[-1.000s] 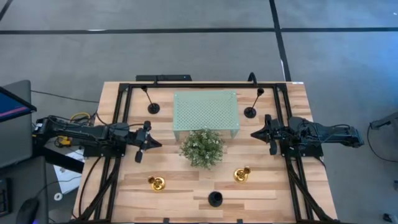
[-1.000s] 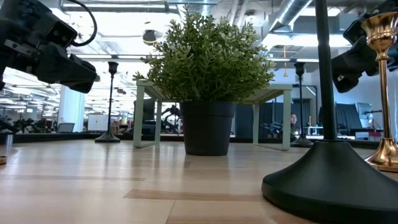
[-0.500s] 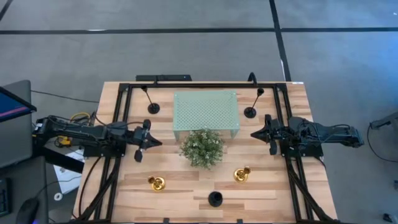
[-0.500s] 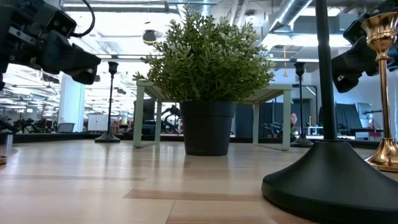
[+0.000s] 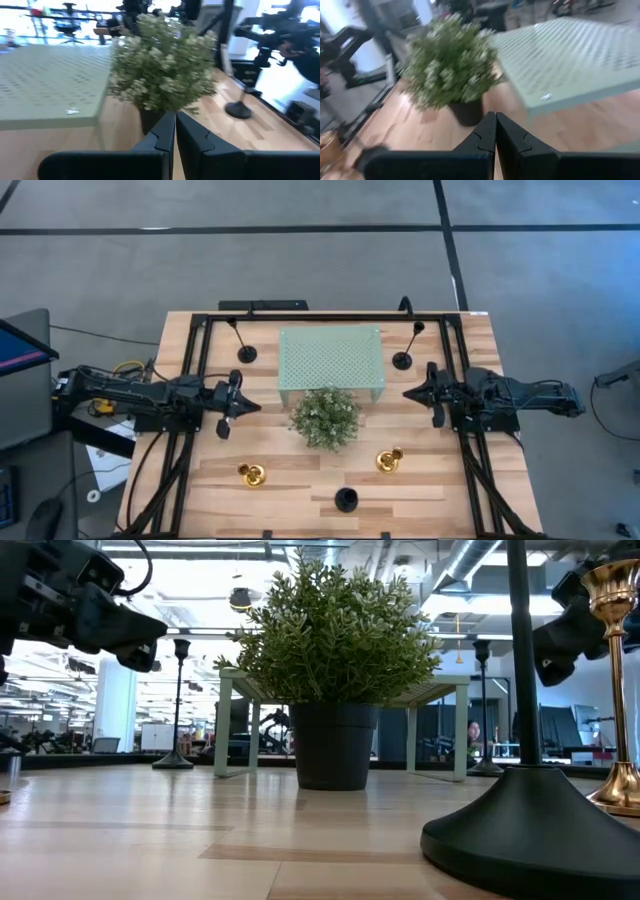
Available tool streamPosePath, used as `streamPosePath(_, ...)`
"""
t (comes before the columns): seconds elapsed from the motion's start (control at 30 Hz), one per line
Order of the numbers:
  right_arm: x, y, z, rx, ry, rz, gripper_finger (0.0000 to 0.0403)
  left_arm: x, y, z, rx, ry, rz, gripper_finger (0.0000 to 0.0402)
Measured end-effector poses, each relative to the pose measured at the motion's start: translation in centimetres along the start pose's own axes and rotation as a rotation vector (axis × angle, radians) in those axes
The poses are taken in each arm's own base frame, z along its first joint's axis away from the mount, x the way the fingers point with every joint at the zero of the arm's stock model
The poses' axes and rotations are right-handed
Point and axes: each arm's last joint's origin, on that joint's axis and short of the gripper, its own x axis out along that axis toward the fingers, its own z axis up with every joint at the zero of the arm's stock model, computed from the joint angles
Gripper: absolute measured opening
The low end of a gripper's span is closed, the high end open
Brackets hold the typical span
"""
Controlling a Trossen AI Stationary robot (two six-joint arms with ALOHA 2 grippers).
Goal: Pick & Place candle stick holders
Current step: Put the top left black candle holder on the shelf
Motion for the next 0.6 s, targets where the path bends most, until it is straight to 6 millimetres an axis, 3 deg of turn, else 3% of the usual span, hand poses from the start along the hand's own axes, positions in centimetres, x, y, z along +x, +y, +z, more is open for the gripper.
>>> streamPosePath(0.23,-0.1,-0.4,0.7,0.011,-0.106,-0.187,0.0000,0.0,0.3,0.4,-0.002,-0.046,0.100,0.0017)
streamPosePath(0.6,-0.3,-0.7,1.2,0.020,-0.154,-0.292,0.0000,0.1,0.4,0.8,-0.064,-0.082,0.133,0.0017)
